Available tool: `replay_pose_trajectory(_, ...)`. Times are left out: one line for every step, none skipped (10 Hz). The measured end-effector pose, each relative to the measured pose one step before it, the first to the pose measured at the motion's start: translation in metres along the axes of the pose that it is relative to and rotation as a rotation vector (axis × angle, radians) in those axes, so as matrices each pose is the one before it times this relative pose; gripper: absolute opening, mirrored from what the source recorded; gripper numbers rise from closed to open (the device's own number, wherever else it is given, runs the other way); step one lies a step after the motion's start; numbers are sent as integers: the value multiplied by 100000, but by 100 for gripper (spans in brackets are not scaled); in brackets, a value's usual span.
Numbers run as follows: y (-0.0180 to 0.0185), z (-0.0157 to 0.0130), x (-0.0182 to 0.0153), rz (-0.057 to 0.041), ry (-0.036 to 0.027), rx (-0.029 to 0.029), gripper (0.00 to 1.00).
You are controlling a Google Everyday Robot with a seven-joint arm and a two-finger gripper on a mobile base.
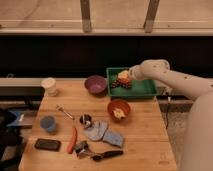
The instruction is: Place apple in tray
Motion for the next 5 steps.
replay_pose_trajectory(-12,14,28,10,48,8,0)
replay_pose_trajectory(151,87,-33,-89,151,-144,0)
replay_pose_trajectory(-22,113,70,-40,802,103,0)
replay_pose_trajectory(-708,173,12,606,1263,1108,0)
replay_pose_trajectory(-1047,452,-45,138,1938,901,0)
